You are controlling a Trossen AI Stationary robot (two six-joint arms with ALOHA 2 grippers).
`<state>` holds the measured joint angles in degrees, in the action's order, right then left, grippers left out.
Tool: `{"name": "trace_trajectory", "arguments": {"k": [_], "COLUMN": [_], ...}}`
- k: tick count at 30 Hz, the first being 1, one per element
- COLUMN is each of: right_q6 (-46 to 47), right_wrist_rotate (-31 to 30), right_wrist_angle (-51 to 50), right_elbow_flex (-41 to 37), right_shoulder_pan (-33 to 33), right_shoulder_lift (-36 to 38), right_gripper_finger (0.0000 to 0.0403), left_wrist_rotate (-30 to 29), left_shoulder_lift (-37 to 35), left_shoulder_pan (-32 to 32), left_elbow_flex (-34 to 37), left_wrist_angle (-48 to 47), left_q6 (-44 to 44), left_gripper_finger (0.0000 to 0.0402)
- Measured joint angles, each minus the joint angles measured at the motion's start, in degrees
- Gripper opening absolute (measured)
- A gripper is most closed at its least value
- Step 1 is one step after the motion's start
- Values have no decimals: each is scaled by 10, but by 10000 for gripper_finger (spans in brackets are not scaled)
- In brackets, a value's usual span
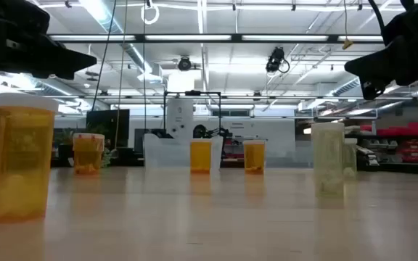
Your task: Pick and place medicine bottles into bin by pill shape (circle, oval)
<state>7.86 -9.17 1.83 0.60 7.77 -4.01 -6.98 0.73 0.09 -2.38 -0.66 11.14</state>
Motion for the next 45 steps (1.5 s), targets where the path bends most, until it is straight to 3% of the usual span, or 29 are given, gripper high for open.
{"name": "trace_trajectory", "arguments": {"k": [45], "right_q6": [0], "right_wrist_rotate": [0], "right_wrist_angle": [0], "right_elbow_flex": [0], "right_shoulder_pan": [0], "right_shoulder_lift": [0], "right_gripper_finger": [19], "left_wrist_rotate": [0], "left_shoulder_lift": [0], "left_shoulder_pan": [0], "left_elbow_flex": [0], "left_wrist_angle": [0], "left_q6": [0], "left_gripper_finger": [31]}}
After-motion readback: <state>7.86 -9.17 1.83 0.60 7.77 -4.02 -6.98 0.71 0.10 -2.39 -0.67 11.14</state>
